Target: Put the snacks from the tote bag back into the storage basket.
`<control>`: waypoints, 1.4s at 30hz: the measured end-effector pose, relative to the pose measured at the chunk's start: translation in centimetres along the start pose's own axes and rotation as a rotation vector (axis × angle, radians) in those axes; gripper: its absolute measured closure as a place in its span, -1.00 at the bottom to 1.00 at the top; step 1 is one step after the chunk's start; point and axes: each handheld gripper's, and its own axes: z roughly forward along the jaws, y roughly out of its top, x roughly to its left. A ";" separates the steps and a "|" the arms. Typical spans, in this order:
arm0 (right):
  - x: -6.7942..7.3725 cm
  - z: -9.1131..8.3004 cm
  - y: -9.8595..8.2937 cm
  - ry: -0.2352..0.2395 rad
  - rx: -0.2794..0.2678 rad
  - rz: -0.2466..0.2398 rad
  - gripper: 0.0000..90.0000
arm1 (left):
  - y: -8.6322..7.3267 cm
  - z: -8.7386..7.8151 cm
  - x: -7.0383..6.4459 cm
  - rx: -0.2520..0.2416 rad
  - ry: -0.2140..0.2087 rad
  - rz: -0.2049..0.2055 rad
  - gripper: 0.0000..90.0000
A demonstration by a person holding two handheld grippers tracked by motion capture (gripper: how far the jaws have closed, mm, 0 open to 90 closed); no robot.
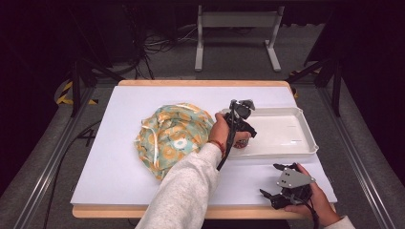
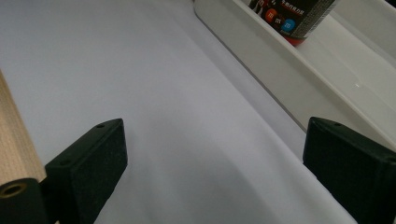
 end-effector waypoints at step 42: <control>0.1 0.1 0.0 0.008 0.005 -0.008 -0.85 | -0.2 -0.7 0.1 -0.027 -0.005 0.013 -0.53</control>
